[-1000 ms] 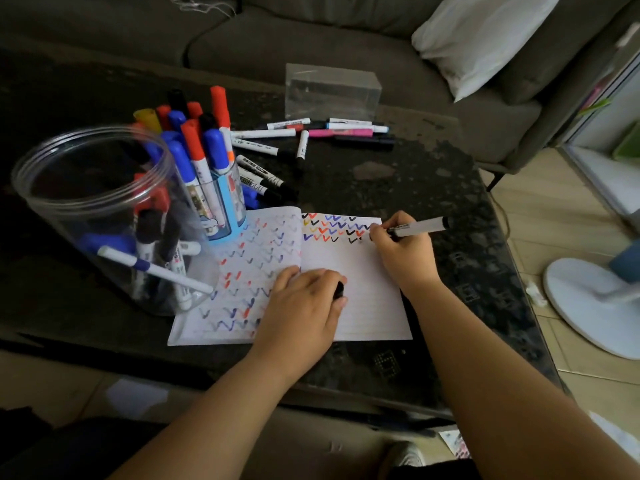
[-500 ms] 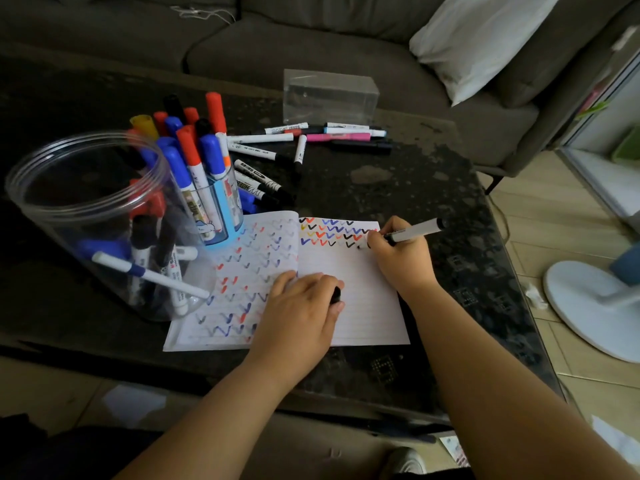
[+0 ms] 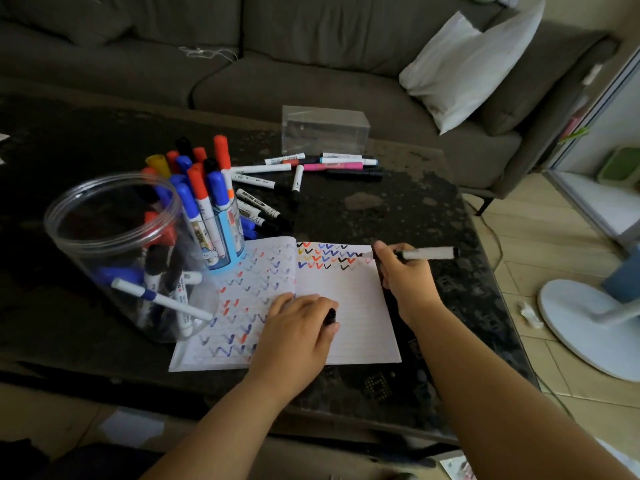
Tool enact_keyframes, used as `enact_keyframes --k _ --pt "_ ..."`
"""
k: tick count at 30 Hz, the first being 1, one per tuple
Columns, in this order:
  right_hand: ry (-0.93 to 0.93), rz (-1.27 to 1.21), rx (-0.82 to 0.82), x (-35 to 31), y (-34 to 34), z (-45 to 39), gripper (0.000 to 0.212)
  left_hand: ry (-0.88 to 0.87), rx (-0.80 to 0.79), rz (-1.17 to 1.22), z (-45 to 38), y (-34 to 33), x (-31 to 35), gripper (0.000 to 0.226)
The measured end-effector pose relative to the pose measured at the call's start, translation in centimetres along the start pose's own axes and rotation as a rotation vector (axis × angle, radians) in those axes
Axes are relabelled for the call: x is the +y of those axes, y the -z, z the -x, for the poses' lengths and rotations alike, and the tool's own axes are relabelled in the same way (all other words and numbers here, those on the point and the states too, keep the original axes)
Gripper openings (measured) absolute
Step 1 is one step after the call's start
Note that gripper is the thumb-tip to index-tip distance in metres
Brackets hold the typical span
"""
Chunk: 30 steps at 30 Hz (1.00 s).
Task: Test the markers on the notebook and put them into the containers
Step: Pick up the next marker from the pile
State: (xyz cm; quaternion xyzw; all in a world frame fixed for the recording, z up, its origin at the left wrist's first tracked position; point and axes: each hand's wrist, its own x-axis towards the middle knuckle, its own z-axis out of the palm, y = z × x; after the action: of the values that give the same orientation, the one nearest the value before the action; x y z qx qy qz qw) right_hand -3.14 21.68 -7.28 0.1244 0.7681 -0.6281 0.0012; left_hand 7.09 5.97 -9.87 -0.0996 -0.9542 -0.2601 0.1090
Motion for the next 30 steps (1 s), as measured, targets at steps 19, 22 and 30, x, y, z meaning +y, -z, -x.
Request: enact_keyframes --k 19,22,30 --pt "0.231 -0.297 -0.272 -6.3 4.3 16.3 0.022 0.413 0.039 1.295 4.8 8.5 5.4 0.018" --pt "0.260 -0.276 -0.279 -6.6 4.5 17.0 0.023 0.374 0.019 1.290 5.3 9.3 6.0 0.018" --pt "0.274 -0.255 -0.295 -6.6 5.3 18.1 0.024 0.234 -0.107 0.947 6.6 10.6 7.1 0.017"
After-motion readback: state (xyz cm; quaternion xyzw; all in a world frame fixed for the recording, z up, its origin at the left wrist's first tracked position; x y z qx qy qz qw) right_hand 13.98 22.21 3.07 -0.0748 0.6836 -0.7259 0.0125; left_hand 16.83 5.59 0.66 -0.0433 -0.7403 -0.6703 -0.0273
